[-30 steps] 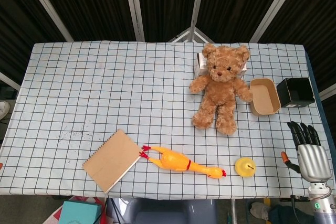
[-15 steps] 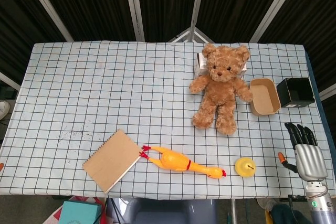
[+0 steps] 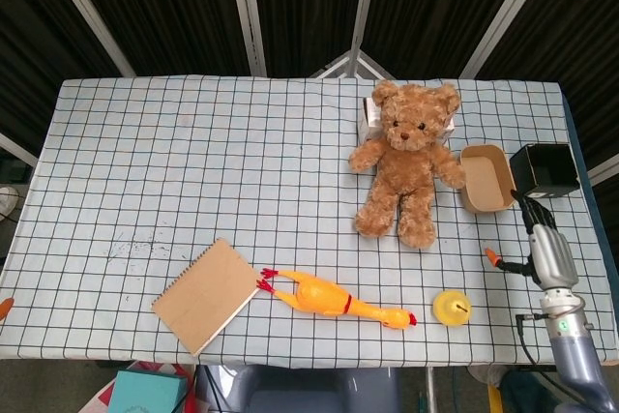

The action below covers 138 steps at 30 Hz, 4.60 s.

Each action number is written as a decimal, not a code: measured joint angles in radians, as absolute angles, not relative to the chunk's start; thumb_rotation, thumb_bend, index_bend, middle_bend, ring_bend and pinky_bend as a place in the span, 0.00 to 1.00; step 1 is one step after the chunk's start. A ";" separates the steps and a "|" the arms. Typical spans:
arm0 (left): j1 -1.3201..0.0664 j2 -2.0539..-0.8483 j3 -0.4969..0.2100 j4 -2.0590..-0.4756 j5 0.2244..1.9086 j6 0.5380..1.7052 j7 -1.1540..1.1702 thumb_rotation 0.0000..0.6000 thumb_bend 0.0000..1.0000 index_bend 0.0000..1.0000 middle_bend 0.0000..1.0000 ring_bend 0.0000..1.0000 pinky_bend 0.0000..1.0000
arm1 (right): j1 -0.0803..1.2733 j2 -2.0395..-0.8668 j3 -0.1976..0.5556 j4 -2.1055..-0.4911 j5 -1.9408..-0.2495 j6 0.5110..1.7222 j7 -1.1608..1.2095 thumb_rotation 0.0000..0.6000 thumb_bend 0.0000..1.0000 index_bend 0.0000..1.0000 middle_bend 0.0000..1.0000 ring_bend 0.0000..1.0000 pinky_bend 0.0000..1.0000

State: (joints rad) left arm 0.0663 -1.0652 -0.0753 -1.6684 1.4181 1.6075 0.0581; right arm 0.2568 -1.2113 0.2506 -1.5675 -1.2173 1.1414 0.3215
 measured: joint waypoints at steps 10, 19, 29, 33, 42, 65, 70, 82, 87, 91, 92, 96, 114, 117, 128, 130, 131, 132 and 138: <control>0.072 -1.061 -0.078 -1.665 1.413 1.617 0.044 1.00 0.27 0.21 0.00 0.00 0.14 | 0.423 -1.231 0.371 -1.527 -0.902 0.895 0.364 1.00 0.24 0.04 0.16 0.05 0.00; 0.064 -1.065 -0.082 -1.667 1.399 1.603 0.061 1.00 0.27 0.21 0.00 0.00 0.13 | 0.532 -1.298 0.393 -1.446 -0.679 0.856 0.201 1.00 0.24 0.15 0.21 0.07 0.00; 0.064 -1.058 -0.090 -1.665 1.380 1.598 0.042 1.00 0.27 0.21 0.00 0.00 0.13 | 0.613 -1.391 0.388 -1.362 -0.583 0.857 0.087 1.00 0.24 0.19 0.26 0.10 0.00; 0.064 -1.052 -0.093 -1.661 1.378 1.598 0.030 1.00 0.27 0.21 0.00 0.00 0.14 | 0.641 -1.423 0.390 -1.335 -0.553 0.873 0.044 1.00 0.24 0.24 0.29 0.13 0.00; 0.066 -1.038 -0.098 -1.654 1.366 1.591 -0.014 1.00 0.27 0.21 0.00 0.00 0.13 | 0.682 -1.463 0.421 -1.283 -0.501 0.890 0.003 1.00 0.24 0.27 0.33 0.16 0.00; 0.060 -1.038 -0.097 -1.661 1.360 1.580 0.004 1.00 0.27 0.22 0.00 0.00 0.13 | 0.707 -1.519 0.455 -1.193 -0.446 0.920 -0.050 1.00 0.24 0.46 0.49 0.31 0.00; 0.060 -1.038 -0.098 -1.662 1.356 1.580 0.005 1.00 0.27 0.22 0.00 0.00 0.14 | 0.709 -1.527 0.475 -1.184 -0.436 0.902 -0.035 1.00 0.28 0.48 0.50 0.32 0.00; 0.056 -1.039 -0.099 -1.666 1.351 1.576 0.018 1.00 0.27 0.22 0.00 0.00 0.13 | 0.716 -1.571 0.481 -1.105 -0.458 0.871 -0.019 1.00 0.30 0.48 0.50 0.33 0.00; 0.057 -1.039 -0.100 -1.669 1.345 1.576 0.020 1.00 0.27 0.22 0.00 0.00 0.13 | 0.732 -1.575 0.492 -1.104 -0.488 0.894 -0.029 1.00 0.30 0.48 0.50 0.33 0.00; 0.056 -1.037 -0.101 -1.670 1.339 1.572 0.019 1.00 0.27 0.22 0.00 0.00 0.13 | 0.733 -1.574 0.491 -1.112 -0.500 0.907 -0.045 1.00 0.31 0.48 0.50 0.33 0.00; 0.056 -1.037 -0.100 -1.670 1.340 1.572 0.019 1.00 0.27 0.22 0.00 0.00 0.13 | 0.732 -1.576 0.488 -1.111 -0.496 0.905 -0.049 1.00 0.32 0.48 0.50 0.33 0.00; 0.057 -1.036 -0.099 -1.669 1.344 1.574 0.016 1.00 0.27 0.22 0.00 0.00 0.14 | 0.724 -1.582 0.480 -1.098 -0.477 0.880 -0.057 1.00 0.32 0.48 0.50 0.33 0.00; 0.055 -1.045 -0.099 -1.674 1.340 1.576 0.043 1.00 0.27 0.22 0.00 0.00 0.14 | 0.713 -1.600 0.480 -1.046 -0.485 0.848 -0.056 1.00 0.33 0.48 0.50 0.33 0.00; 0.053 -1.046 -0.100 -1.674 1.338 1.574 0.047 1.00 0.27 0.22 0.00 0.00 0.14 | 0.715 -1.596 0.487 -1.047 -0.499 0.850 -0.051 1.00 0.33 0.48 0.50 0.33 0.00; 0.051 -1.053 -0.096 -1.679 1.343 1.577 0.067 1.00 0.27 0.22 0.00 0.00 0.14 | 0.706 -1.589 0.476 -1.060 -0.519 0.859 -0.066 1.00 0.33 0.48 0.50 0.33 0.00; 0.051 -1.053 -0.096 -1.679 1.344 1.576 0.067 1.00 0.27 0.22 0.00 0.00 0.14 | 0.707 -1.593 0.471 -1.050 -0.524 0.860 -0.074 1.00 0.33 0.48 0.50 0.33 0.00; 0.051 -1.053 -0.096 -1.679 1.343 1.576 0.067 1.00 0.27 0.22 0.00 0.00 0.13 | 0.709 -1.593 0.472 -1.048 -0.527 0.862 -0.076 1.00 0.33 0.48 0.50 0.33 0.00; 0.050 -1.053 -0.096 -1.678 1.343 1.575 0.068 1.00 0.27 0.22 0.00 0.00 0.13 | 0.710 -1.593 0.473 -1.050 -0.530 0.863 -0.076 1.00 0.33 0.48 0.50 0.33 0.00; 0.049 -1.053 -0.096 -1.678 1.343 1.574 0.069 1.00 0.27 0.22 0.00 0.00 0.13 | 0.716 -1.583 0.481 -1.072 -0.552 0.887 -0.086 1.00 0.33 0.48 0.50 0.33 0.00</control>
State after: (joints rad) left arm 0.0491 -1.0535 -0.0964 -1.6782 1.3430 1.5741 0.0690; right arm 0.7158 -1.5835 0.4810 -1.0721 -0.5524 0.8871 -0.0859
